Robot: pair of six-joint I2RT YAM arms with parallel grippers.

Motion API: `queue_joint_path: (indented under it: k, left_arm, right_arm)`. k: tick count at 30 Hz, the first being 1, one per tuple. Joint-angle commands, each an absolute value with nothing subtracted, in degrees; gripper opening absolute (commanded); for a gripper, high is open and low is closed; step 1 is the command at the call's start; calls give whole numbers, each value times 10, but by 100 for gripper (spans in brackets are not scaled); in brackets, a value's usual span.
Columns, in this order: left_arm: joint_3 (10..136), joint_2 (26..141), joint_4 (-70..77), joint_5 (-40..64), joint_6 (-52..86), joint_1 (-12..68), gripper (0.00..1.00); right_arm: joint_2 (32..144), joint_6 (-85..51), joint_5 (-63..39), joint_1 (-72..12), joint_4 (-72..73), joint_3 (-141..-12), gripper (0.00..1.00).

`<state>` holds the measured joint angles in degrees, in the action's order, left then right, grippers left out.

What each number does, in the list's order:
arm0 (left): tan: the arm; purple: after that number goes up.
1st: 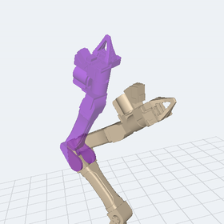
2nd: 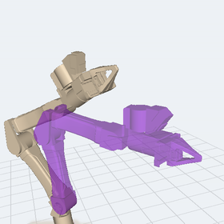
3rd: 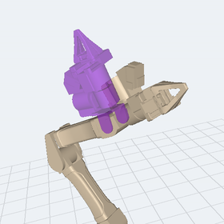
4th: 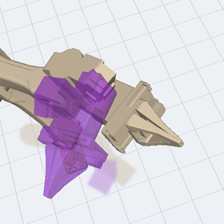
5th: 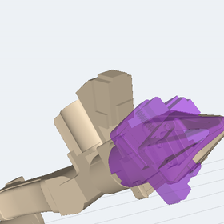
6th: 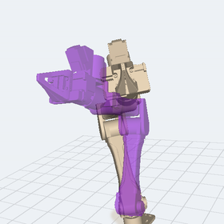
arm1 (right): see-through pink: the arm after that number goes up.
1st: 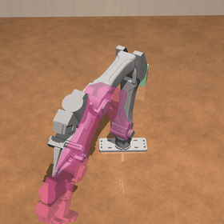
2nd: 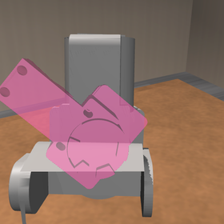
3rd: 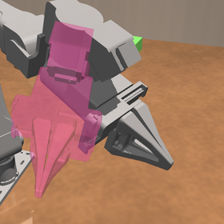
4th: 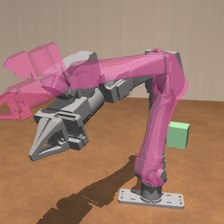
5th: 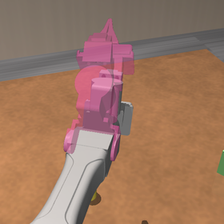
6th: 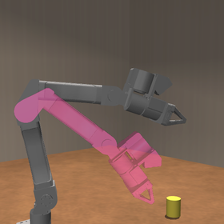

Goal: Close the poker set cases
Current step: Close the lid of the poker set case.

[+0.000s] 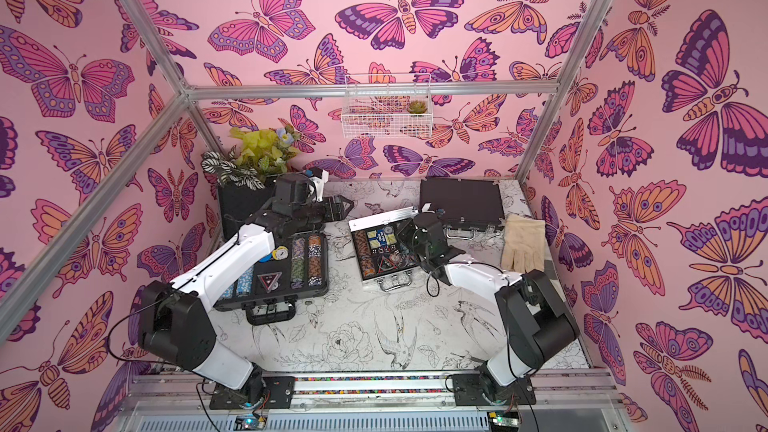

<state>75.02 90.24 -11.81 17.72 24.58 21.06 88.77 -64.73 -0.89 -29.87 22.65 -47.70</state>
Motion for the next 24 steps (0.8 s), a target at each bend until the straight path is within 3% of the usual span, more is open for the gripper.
queue_joint_path:
  k: [1, 24]
  left_arm:
    - [753, 898, -135, 146, 225, 225, 77]
    - [804, 1028, -165, 80, 202, 344, 76]
  right_arm:
    - [863, -648, -9, -296, 229, -445, 32]
    - [840, -582, -53, -287, 172, -323, 34]
